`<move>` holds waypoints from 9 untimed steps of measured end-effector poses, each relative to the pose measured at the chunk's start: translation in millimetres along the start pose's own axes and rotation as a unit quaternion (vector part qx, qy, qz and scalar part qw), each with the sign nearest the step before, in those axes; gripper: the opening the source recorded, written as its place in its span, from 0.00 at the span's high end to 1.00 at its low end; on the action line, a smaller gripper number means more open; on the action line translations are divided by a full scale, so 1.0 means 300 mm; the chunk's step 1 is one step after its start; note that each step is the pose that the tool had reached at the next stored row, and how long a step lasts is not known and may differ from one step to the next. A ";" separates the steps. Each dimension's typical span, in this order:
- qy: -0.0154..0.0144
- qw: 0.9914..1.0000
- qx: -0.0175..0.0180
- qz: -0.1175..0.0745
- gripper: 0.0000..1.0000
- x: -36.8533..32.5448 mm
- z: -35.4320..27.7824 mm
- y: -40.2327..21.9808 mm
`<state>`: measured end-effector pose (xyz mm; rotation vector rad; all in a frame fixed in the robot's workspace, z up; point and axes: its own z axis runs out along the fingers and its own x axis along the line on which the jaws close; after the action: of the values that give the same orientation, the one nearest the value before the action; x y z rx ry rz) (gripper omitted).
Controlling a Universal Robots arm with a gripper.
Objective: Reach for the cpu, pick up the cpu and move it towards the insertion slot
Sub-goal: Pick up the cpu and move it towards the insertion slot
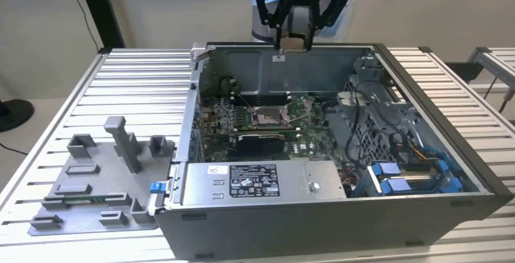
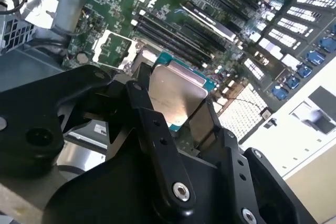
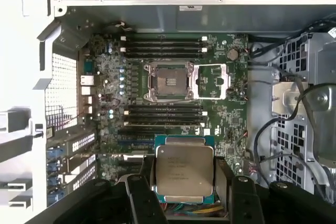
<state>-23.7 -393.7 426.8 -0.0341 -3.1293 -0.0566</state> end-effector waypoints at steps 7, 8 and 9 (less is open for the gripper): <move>0.000 1.000 0.000 0.000 1.00 -0.005 0.003 0.043; 0.000 1.000 0.000 0.000 1.00 -0.005 0.005 0.050; 0.000 1.000 0.000 0.000 1.00 -0.005 0.007 0.057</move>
<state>-21.9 -376.5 425.4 -0.0340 -3.1294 -0.0568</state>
